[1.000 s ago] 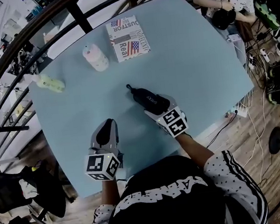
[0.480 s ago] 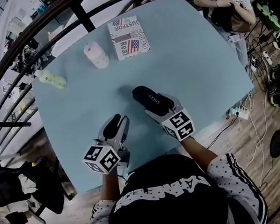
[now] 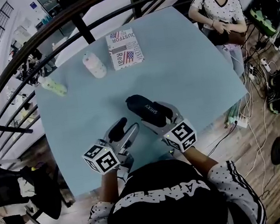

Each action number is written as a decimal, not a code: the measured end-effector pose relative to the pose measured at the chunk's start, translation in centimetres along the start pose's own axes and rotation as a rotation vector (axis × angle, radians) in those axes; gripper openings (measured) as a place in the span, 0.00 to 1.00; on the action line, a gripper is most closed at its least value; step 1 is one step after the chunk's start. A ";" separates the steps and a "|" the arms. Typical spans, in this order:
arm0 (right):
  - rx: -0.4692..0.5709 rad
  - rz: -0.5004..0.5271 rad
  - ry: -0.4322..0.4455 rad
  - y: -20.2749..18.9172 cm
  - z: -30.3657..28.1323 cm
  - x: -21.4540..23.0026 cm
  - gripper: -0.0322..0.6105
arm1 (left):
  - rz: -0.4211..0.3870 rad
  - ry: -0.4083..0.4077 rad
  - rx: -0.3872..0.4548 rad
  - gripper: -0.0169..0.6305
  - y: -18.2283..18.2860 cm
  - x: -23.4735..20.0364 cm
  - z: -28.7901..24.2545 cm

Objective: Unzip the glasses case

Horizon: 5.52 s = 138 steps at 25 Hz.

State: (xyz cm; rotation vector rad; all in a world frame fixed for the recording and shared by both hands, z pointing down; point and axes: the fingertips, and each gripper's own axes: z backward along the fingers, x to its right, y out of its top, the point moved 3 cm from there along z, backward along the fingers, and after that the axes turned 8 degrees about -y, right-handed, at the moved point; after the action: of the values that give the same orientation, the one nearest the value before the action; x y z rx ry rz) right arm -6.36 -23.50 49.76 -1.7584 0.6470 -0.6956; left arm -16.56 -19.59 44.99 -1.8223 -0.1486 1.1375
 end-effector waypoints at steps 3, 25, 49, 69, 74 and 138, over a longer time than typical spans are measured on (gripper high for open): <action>0.055 0.017 0.035 1.1 1.3 -0.2 0.58 | 0.004 -0.040 0.006 0.03 0.1 1.5 -0.9; 0.213 0.074 0.089 4.4 7.9 0.1 0.58 | 0.028 -0.092 0.053 0.03 -0.4 7.8 -3.4; 0.297 0.299 0.270 5.4 12.8 -4.3 0.58 | -0.004 -0.185 -0.003 0.03 -2.3 11.3 -6.6; 0.219 0.371 0.148 4.0 14.1 -0.8 0.36 | -0.178 -0.098 0.126 0.03 2.7 11.8 -4.3; 0.154 0.418 0.151 3.4 13.0 -0.5 0.26 | -0.226 -0.086 0.104 0.03 3.1 11.9 -4.4; -0.038 0.976 0.047 3.9 10.1 4.5 0.06 | -0.291 -0.177 -0.141 0.03 0.5 10.6 -10.2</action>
State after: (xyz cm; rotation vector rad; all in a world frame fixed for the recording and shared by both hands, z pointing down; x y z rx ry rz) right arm 3.72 -21.31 44.18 -1.2285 1.4054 -0.0383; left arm -3.14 -20.89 39.11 -1.7500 -0.5910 1.0993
